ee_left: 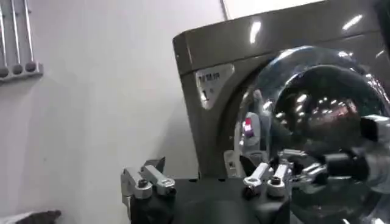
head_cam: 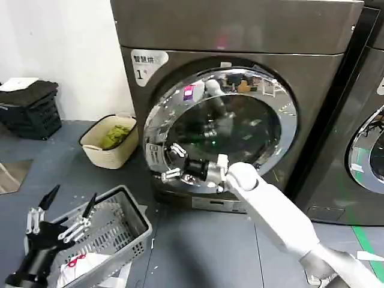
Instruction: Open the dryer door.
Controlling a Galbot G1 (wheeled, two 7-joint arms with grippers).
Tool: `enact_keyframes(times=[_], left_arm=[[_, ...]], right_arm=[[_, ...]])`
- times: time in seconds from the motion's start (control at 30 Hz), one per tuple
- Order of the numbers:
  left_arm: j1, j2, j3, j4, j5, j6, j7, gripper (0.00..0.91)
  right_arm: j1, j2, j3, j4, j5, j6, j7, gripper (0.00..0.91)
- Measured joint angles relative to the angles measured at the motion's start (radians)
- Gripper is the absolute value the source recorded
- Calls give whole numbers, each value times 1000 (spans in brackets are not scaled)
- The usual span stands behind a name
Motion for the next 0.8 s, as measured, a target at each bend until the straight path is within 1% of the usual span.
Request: enact_keyframes(times=[0.2,0.4,0.6,0.8], left_arm=[[-9,14,0,10,0,2,17,907],[-29,43,0,31,1,11,39,907],[-68,96,7,62,-8,61,71,907],[-144,184,35,105,-26,101,92,907]], right_arm=[[-16,-46,11,46,51,-6,-111,907],[-40,-93,29,100,78,-14,-196,907],[-68,-148,61,169,107,-24,-251,907],[-100,-205,97,248,122,-33,-307,907]])
